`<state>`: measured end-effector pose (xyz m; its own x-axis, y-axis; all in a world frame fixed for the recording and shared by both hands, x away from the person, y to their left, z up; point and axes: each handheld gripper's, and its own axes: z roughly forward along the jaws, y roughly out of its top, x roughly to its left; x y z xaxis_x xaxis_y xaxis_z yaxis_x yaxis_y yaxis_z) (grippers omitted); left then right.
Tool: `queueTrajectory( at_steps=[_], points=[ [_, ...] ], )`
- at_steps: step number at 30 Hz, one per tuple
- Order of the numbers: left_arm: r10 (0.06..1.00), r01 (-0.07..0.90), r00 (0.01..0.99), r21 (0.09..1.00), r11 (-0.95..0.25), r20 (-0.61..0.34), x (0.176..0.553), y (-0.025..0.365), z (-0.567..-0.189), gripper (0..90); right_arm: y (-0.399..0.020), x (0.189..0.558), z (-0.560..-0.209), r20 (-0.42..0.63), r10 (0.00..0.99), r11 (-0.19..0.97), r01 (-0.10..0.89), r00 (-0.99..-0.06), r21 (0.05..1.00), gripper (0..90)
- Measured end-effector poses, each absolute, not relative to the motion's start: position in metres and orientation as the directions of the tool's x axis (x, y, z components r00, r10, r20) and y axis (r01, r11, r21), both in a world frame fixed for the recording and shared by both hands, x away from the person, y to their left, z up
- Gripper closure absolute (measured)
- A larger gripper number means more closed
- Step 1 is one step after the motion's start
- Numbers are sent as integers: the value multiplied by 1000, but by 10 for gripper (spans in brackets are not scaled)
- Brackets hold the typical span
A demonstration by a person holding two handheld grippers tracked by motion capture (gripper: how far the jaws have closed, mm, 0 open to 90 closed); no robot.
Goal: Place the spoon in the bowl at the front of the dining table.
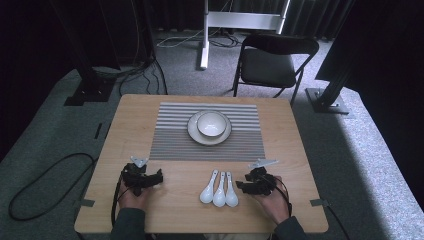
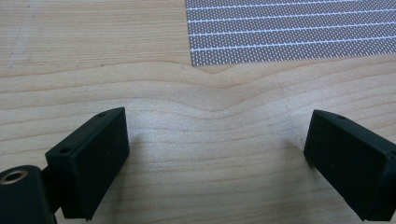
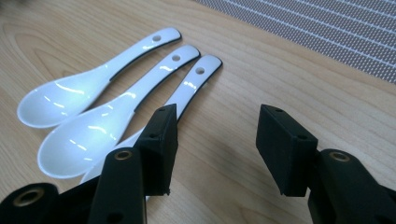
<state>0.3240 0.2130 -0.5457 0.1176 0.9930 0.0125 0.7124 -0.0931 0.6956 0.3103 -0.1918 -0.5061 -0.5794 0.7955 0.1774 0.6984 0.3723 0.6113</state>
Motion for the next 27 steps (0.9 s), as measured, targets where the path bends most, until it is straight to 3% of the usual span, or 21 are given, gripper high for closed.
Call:
queueTrajectory(
  at_steps=[16,27],
  points=[
    [994,714,109,695,-86,12,324,212,-546,70,-198,311,-502,184,817,318,694,-546,646,463],
    [995,716,103,693,-83,13,324,212,-545,70,-183,308,-506,155,807,355,677,-570,645,463]
  ],
)
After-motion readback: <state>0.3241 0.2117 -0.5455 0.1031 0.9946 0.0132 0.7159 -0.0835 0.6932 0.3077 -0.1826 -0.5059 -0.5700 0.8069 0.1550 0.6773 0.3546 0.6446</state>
